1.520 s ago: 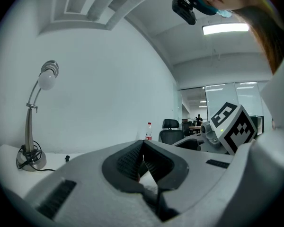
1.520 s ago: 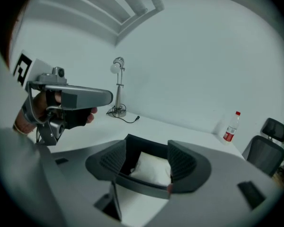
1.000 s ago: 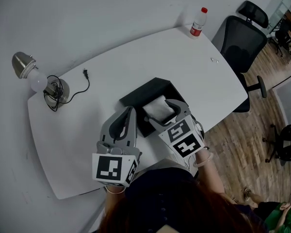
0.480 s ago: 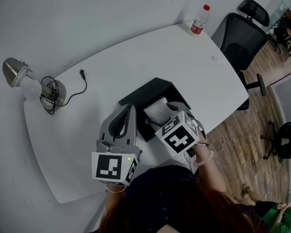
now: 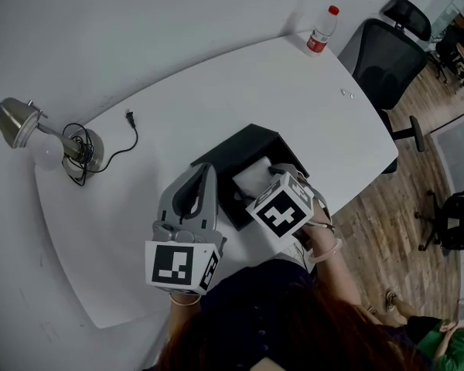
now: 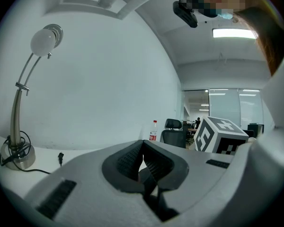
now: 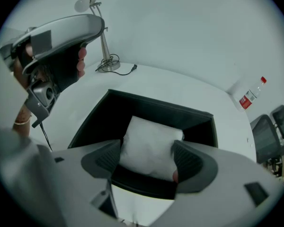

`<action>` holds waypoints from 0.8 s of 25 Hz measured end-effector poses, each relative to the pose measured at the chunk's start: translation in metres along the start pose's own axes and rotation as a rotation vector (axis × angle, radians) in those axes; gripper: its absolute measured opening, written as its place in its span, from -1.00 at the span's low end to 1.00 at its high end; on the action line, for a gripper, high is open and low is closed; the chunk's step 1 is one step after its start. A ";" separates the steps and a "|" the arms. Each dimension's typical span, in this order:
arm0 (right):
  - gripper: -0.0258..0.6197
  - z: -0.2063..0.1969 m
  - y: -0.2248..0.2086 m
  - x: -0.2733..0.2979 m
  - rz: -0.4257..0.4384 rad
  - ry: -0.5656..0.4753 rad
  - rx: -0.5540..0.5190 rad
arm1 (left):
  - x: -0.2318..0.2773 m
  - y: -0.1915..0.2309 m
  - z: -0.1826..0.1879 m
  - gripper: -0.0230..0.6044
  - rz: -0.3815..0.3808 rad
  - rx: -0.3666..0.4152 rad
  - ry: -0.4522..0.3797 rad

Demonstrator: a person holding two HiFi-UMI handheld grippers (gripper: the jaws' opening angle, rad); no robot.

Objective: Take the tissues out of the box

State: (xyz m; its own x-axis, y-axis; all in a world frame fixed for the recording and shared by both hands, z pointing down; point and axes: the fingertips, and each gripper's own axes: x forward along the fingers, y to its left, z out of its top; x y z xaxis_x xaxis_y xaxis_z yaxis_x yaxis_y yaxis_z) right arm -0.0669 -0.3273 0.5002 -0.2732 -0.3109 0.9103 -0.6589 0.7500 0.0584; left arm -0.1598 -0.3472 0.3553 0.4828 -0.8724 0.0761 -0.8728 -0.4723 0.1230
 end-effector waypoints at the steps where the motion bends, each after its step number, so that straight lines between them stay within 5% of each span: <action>1: 0.08 -0.001 0.000 0.001 0.001 0.010 0.002 | 0.001 0.001 0.000 -0.85 -0.002 -0.001 0.001; 20: 0.00 0.004 -0.011 0.007 -0.060 0.059 -0.020 | 0.007 0.004 -0.005 -0.85 -0.020 -0.016 0.003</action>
State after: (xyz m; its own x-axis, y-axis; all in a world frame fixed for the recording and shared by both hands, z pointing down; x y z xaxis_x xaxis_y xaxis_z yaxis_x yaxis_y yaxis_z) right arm -0.0644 -0.3398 0.5043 -0.1912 -0.3210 0.9276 -0.6582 0.7430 0.1214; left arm -0.1596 -0.3547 0.3609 0.5004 -0.8624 0.0761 -0.8617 -0.4877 0.1400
